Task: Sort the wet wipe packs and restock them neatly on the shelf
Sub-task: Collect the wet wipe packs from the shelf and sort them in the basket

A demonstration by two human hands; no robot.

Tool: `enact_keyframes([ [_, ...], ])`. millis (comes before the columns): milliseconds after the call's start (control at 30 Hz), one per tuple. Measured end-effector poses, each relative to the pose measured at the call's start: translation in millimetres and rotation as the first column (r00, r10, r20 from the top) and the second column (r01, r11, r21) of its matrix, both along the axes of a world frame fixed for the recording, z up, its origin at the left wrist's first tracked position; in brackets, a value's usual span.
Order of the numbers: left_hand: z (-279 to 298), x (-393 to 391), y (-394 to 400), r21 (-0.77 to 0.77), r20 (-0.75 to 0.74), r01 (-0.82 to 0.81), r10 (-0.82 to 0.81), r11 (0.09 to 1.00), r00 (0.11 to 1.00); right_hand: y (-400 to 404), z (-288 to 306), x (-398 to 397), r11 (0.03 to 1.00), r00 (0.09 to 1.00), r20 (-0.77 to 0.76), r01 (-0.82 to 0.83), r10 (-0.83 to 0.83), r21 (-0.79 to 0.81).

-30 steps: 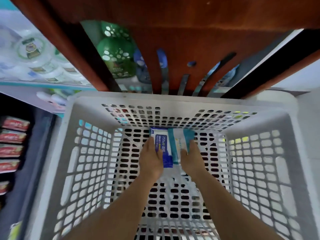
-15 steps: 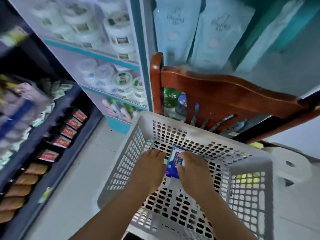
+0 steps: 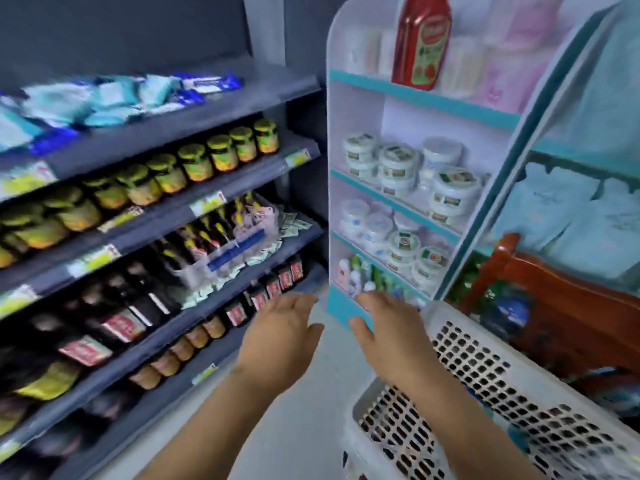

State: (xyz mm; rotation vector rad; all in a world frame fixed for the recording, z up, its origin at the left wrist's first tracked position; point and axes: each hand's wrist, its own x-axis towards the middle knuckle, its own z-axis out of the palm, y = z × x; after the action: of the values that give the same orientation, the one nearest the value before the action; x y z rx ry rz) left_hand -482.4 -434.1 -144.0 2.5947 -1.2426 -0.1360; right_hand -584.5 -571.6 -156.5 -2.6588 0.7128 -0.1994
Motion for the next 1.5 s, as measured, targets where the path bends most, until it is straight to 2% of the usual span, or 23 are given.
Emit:
enact_keyframes([
  [167,40.9,51.0,95.6,-0.086,0.086,-0.126,0.134,0.988,0.987,85.7,40.9,69.4,0.993,0.986,0.121,-0.113,0.118,-0.044],
  [467,95.4,117.9,266.5,-0.198,0.208,-0.287,0.326,0.937,0.922,239.4,97.5,172.7,0.928,0.908,0.194,-0.356,0.372,-0.111],
  [667,117.4,143.4,348.1,-0.254,0.245,-0.399,0.458,0.881,0.855,315.8,127.2,222.9,0.864,0.836,0.218,-0.485,0.503,-0.135],
  [1033,141.9,215.5,421.1,-0.315,0.258,-0.571,0.647,0.758,0.717,390.1,157.5,328.7,0.758,0.717,0.245,-0.624,0.653,-0.191],
  [1267,144.1,297.6,440.4,-0.268,0.232,-0.669,0.720,0.694,0.654,417.0,164.1,419.3,0.705,0.660,0.254,-0.687,0.707,-0.179],
  [1500,141.7,359.5,467.5,-0.270,0.203,-0.777,0.823,0.568,0.531,442.4,158.7,499.9,0.636,0.604,0.198,-0.740,0.772,-0.219],
])
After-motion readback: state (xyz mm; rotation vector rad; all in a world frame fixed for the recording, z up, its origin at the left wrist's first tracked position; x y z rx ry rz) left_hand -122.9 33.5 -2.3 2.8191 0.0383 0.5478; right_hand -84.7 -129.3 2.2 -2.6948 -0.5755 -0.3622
